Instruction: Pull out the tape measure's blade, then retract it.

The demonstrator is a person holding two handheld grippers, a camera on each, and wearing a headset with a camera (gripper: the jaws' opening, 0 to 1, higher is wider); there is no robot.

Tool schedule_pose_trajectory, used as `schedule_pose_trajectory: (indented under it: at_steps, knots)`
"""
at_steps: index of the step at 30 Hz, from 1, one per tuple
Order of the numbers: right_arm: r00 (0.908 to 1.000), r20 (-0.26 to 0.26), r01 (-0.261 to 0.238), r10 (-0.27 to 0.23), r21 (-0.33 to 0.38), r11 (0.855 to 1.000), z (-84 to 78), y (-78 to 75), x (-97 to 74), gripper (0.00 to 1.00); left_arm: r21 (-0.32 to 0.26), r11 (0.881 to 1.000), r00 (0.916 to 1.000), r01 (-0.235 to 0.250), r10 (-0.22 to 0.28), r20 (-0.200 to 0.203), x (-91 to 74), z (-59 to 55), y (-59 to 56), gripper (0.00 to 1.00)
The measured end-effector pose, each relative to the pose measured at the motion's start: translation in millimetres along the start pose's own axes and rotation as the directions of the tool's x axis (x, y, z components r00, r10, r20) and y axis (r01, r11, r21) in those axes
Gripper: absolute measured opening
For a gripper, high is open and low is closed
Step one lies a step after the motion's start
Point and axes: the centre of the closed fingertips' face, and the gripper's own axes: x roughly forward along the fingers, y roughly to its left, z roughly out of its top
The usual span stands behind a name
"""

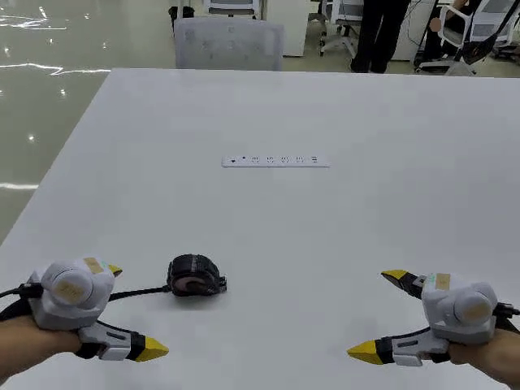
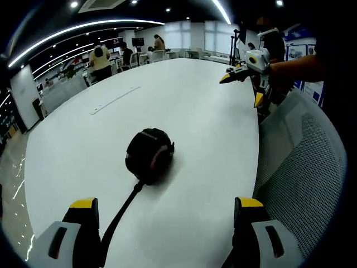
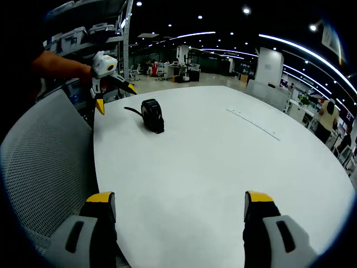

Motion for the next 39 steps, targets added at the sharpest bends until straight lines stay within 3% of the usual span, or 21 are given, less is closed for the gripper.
schedule_pose_trajectory:
  at_steps: [4,7,9,11,18,24,31,34,36,37,38,39]
  knots:
    - [0.9993,-0.007,-0.037,0.037,0.003,0.999,6.9,-1.8,11.1,0.97,0.048,0.998,0.9984,0.034,-0.032,-0.046,11.3,-2.5,3.9,0.95]
    - [0.9978,-0.034,-0.059,0.057,-0.042,0.997,9.8,-4.2,21.4,0.96,0.053,0.995,0.9966,0.080,-0.078,-0.028,17.9,6.2,5.3,0.92]
    - [0.9966,-0.046,-0.071,0.068,-0.064,0.995,12.2,-5.8,29.4,0.95,0.106,0.990,0.9949,0.087,-0.081,-0.059,22.4,7.3,10.1,0.92]
    - [0.9958,-0.051,-0.079,0.076,-0.056,0.995,15.0,-9.3,37.6,0.95,0.124,0.987,0.9929,0.098,-0.088,-0.079,27.2,9.9,12.8,0.92]
    - [0.9881,-0.081,-0.137,0.131,-0.084,0.987,24.0,-10.5,58.2,0.93,0.187,0.972,0.9869,0.144,-0.127,-0.099,43.3,27.6,16.2,0.90]
    - [0.9757,-0.070,-0.215,0.207,-0.129,0.968,46.5,-7.3,72.0,0.90,0.245,0.949,0.9778,0.199,-0.176,-0.114,55.0,39.3,14.9,0.77]
    - [0.9663,-0.061,-0.257,0.250,-0.158,0.953,71.7,-7.8,92.2,0.83,0.283,0.941,0.9792,0.184,-0.150,-0.137,69.4,42.8,26.4,0.54]
    - [0.9612,-0.070,-0.275,0.267,-0.166,0.947,76.0,-4.1,105.6,0.81,0.298,0.934,0.9769,0.194,-0.157,-0.145,76.8,43.1,23.6,0.46]
    - [0.9566,-0.075,-0.290,0.281,-0.165,0.943,78.3,-0.2,115.5,0.81,0.328,0.923,0.9756,0.200,-0.157,-0.153,80.4,43.5,21.7,0.38]
    - [0.9547,-0.079,-0.296,0.287,-0.164,0.941,79.0,1.5,119.6,0.80,0.328,0.908,0.9599,0.259,-0.205,-0.191,79.4,37.8,13.8,0.31]
    - [0.9524,-0.080,-0.304,0.294,-0.157,0.940,79.8,3.6,123.2,0.80,0.318,0.928,0.9753,0.192,-0.145,-0.166,82.1,41.4,22.9,0.31]
    - [0.9477,-0.058,-0.319,0.314,-0.134,0.938,83.9,8.3,128.8,0.81,0.330,0.920,0.9709,0.212,-0.160,-0.179,83.3,39.8,22.7,0.31]
